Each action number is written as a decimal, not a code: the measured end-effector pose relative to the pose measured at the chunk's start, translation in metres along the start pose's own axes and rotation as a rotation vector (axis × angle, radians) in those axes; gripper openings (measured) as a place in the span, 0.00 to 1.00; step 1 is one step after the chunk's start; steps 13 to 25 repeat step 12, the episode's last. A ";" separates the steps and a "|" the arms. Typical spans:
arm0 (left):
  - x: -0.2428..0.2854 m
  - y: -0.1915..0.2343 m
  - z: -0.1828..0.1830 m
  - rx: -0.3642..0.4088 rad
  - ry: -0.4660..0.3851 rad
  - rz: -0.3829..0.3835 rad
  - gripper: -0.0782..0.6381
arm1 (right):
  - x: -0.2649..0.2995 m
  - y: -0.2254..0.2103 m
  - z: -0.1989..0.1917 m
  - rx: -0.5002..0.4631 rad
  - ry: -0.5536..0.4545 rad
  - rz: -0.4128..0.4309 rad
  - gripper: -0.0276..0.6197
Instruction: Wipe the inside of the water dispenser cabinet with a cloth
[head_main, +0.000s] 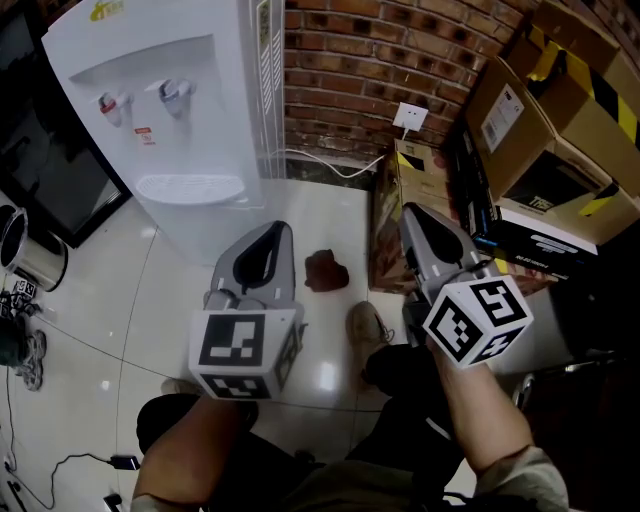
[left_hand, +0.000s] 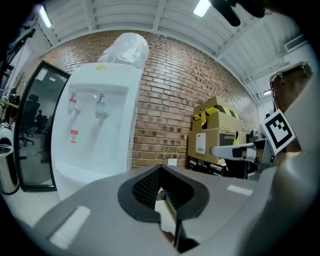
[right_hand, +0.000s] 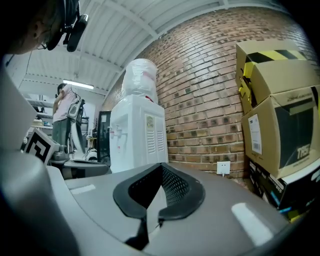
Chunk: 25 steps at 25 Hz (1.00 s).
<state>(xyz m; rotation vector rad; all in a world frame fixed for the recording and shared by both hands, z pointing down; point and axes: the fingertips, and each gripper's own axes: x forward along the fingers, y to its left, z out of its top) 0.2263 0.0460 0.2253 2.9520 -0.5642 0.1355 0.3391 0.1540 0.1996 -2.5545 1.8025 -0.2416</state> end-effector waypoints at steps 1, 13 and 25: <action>0.000 0.000 0.000 -0.002 -0.001 -0.002 0.11 | 0.001 0.000 -0.001 -0.004 0.003 0.000 0.06; -0.001 0.007 -0.002 -0.007 0.010 0.008 0.11 | 0.006 0.002 -0.007 -0.019 0.026 -0.014 0.06; -0.001 0.007 -0.002 -0.007 0.010 0.008 0.11 | 0.006 0.002 -0.007 -0.019 0.026 -0.014 0.06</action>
